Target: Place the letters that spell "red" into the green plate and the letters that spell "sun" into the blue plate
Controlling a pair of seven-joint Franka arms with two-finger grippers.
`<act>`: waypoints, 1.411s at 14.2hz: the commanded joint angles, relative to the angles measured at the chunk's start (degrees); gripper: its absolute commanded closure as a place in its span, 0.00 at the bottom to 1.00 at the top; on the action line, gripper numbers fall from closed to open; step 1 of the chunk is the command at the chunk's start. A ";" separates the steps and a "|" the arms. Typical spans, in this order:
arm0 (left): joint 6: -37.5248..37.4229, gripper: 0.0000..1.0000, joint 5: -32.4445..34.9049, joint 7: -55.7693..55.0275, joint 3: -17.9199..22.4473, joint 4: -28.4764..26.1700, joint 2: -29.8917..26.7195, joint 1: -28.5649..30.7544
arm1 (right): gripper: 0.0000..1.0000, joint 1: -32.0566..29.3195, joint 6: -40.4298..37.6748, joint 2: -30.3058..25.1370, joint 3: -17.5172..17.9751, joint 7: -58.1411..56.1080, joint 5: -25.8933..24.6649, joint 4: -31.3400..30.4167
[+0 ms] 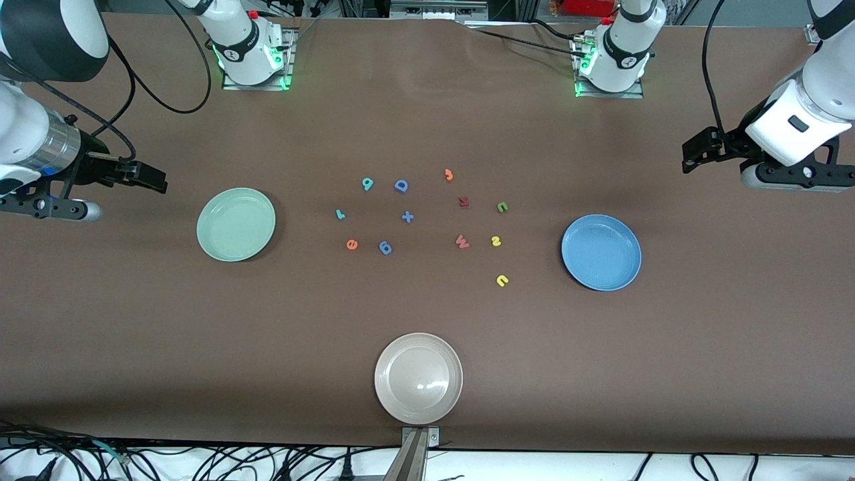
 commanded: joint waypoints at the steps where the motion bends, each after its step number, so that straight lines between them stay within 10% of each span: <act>1: -1.17 0.00 1.04 -0.41 -0.33 1.60 0.62 0.11 | 0.00 0.33 -1.11 0.30 0.00 -0.31 -0.84 1.14; 20: -4.76 0.00 0.51 -0.41 -0.51 1.16 1.14 -0.59 | 0.02 15.00 8.19 2.85 1.13 25.60 6.36 -7.80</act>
